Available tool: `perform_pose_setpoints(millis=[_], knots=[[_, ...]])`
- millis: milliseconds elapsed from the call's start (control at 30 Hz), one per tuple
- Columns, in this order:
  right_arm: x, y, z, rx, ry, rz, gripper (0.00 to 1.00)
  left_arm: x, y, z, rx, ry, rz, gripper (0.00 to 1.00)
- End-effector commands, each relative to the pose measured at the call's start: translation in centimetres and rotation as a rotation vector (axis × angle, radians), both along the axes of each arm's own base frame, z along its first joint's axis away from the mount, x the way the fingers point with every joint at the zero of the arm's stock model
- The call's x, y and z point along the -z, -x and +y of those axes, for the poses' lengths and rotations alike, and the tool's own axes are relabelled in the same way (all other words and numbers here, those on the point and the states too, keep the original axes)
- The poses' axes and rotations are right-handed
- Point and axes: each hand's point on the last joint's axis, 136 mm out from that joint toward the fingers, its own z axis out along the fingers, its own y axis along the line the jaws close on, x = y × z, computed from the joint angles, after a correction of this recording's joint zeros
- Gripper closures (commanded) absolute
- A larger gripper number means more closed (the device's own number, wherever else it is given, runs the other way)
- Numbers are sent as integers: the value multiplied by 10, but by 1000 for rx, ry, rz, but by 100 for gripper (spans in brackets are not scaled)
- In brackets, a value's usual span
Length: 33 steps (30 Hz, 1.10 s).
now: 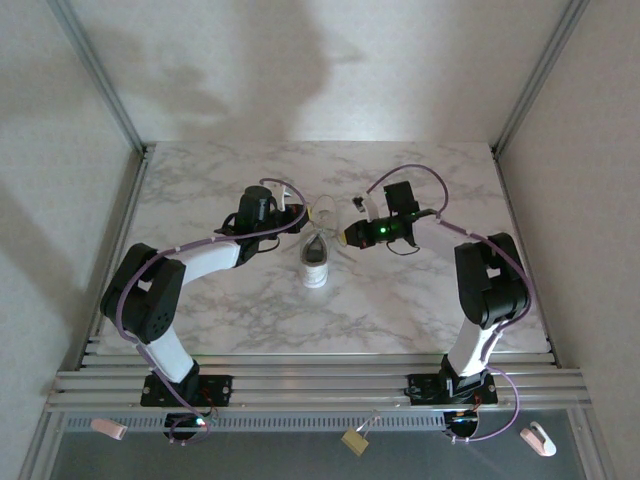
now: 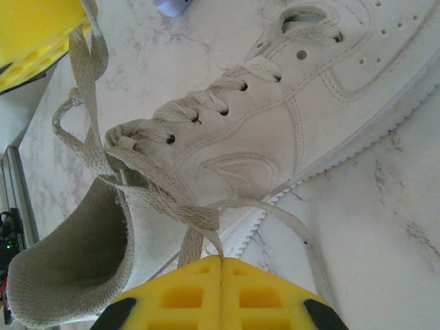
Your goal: Tie the shoes
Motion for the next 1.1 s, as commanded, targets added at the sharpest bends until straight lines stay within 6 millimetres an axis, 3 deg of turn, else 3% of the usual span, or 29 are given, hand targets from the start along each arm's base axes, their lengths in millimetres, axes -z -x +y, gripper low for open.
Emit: perform_pose_setpoints(millis=[0, 533, 733, 1067], knots=[[-12, 0, -9, 55, 28, -37, 100, -16, 1, 6, -18, 1, -33, 100], [9, 18, -76, 364, 307, 8, 100, -9, -4, 33, -107, -15, -24, 100], [5, 29, -79, 374, 287, 8, 100, -11, -6, 43, -133, -18, -29, 100], [17, 35, -95, 435, 367, 61, 100, -3, -8, 69, -217, -30, -5, 100]])
